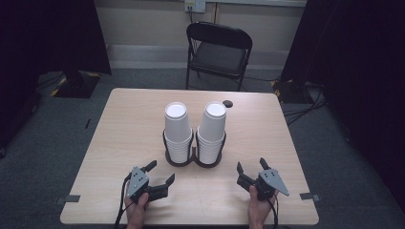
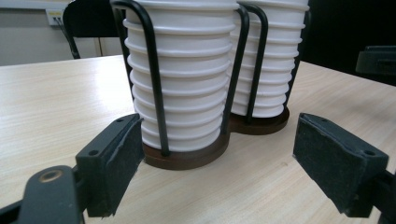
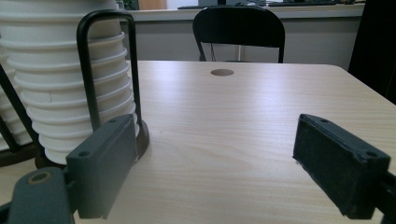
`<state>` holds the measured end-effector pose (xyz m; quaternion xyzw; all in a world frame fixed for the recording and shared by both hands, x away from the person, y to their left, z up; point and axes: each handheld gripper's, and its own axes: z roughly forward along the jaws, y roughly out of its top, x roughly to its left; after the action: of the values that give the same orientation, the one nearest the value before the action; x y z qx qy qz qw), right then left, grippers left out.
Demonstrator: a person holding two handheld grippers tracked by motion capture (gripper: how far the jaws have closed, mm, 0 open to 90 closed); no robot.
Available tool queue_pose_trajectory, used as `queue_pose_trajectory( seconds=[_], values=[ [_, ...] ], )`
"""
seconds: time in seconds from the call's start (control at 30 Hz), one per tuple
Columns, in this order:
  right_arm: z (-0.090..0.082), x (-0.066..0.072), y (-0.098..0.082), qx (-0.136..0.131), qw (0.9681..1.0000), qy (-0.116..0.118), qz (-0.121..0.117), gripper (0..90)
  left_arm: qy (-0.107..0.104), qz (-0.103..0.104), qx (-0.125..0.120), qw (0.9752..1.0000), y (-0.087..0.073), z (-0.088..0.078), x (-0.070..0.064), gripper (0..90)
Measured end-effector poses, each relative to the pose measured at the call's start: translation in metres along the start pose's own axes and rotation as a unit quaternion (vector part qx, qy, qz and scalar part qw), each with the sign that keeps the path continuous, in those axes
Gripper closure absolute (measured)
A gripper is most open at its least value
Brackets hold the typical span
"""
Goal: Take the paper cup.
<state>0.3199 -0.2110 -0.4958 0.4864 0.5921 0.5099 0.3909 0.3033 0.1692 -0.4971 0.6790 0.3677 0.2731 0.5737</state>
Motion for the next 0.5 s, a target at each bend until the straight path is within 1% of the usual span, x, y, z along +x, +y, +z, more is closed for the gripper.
queue_pose_trajectory(
  seconds=[0.07,0.1,0.13,0.17,0.2,0.23,0.3,0.33,0.37,0.4,0.43,0.5],
  values=[
    [-0.0005,-0.001,0.0,-0.001,1.0,-0.003,0.007,12.9,0.0,0.002,0.001,1.0,0.0002,0.0004,0.0003,15.8],
    [-0.0011,-0.0015,-0.0002,-0.002,0.9999,-0.001,0.01,12.9,0.003,-0.001,0.0,1.0,0.0001,0.0003,0.0004,15.8],
    [-0.0011,-0.0015,-0.0002,-0.002,0.9999,-0.001,0.01,12.9,0.003,-0.001,0.0,1.0,0.0001,0.0003,0.0004,15.8],
    [-0.0018,-0.0027,-0.0003,-0.003,0.9999,0.011,0.012,13.2,0.005,-0.005,-0.001,1.0,0.0,0.0002,0.001,15.8],
    [-0.0003,-0.0029,0.0001,0.002,0.9999,-0.003,0.016,13.3,0.005,-0.007,-0.001,1.0,0.0,0.0002,0.0013,15.8],
    [0.0014,-0.0029,0.0009,0.013,0.9998,-0.004,0.016,14.1,0.004,-0.01,-0.002,0.9999,0.0001,0.0006,0.0017,15.8],
    [0.0023,-0.0011,0.0013,0.018,0.9997,-0.01,0.01,16.1,0.003,-0.003,-0.001,1.0,0.0002,0.0008,0.0015,15.9],
    [0.0023,-0.0011,0.0013,0.018,0.9997,-0.01,0.01,16.1,0.003,-0.003,-0.001,1.0,0.0002,0.0008,0.0015,15.9],
    [0.0024,0.0017,0.0012,0.016,0.9997,-0.017,-0.003,17.6,0.005,0.002,-0.002,1.0,0.0001,0.0005,0.0002,15.9],
    [0.0024,0.0017,0.0012,0.016,0.9997,-0.017,-0.003,17.6,0.005,0.002,-0.002,1.0,0.0001,0.0005,0.0002,15.9],
    [0.0025,0.0031,0.0013,0.018,0.9996,-0.02,-0.009,19.2,0.006,0.003,-0.003,1.0,0.0,0.0003,-0.0001,15.9],
    [0.0016,0.0037,0.0009,0.015,0.9998,-0.015,-0.006,21.3,0.003,0.001,-0.003,1.0,0.0,0.0001,0.0006,16.0]
  ],
)
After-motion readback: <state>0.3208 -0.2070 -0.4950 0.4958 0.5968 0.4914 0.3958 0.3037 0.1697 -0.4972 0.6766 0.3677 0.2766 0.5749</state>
